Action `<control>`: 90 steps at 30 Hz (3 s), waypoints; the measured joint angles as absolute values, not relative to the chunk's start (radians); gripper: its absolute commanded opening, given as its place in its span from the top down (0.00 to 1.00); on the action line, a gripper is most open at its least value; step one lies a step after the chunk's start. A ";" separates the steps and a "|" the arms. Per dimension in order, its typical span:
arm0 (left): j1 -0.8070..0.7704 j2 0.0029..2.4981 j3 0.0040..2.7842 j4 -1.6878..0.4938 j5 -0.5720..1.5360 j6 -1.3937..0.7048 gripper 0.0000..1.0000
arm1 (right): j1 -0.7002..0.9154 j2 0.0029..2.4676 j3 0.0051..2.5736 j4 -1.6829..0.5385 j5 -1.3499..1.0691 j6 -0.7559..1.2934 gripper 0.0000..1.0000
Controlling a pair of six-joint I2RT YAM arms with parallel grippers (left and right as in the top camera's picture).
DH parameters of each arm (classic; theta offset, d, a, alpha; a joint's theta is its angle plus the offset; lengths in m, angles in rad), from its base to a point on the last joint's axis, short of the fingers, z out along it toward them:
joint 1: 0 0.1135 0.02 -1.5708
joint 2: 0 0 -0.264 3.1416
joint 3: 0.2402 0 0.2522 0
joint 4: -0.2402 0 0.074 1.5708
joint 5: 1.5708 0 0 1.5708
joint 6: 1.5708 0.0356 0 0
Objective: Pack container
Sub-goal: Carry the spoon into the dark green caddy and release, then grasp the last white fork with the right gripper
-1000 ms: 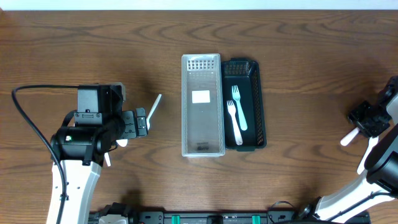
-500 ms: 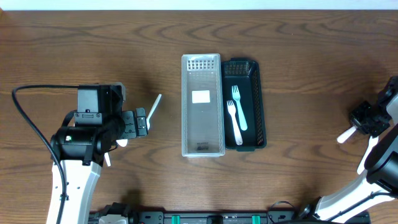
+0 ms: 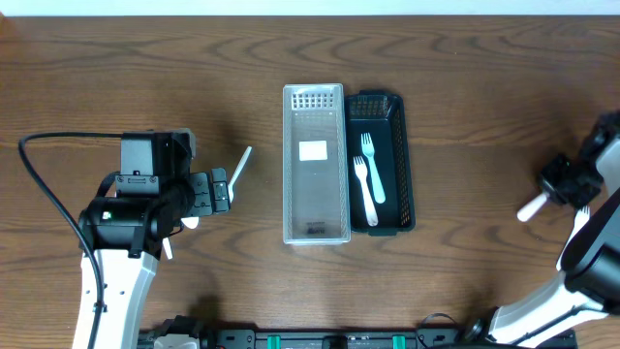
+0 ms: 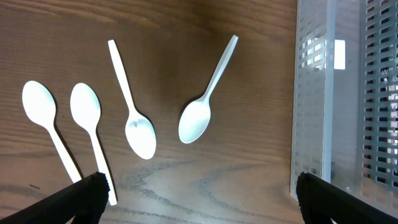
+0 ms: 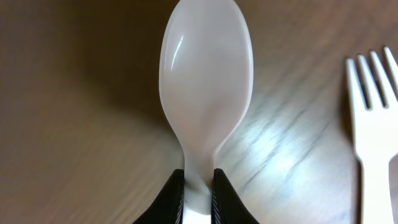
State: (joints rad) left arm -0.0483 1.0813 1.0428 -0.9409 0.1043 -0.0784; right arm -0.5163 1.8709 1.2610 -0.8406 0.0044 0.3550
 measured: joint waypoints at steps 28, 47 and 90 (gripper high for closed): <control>-0.048 1.081 1.043 -0.942 0.104 -0.078 0.02 | 0.406 1.746 1.284 -0.796 -0.038 0.451 0.82; -0.048 1.081 1.043 -0.942 0.104 -0.078 0.02 | 0.138 1.536 1.523 -1.045 0.056 0.441 0.39; -0.048 1.081 1.043 -0.962 0.104 -0.078 0.02 | -0.753 1.856 1.208 -0.806 0.034 -0.016 0.01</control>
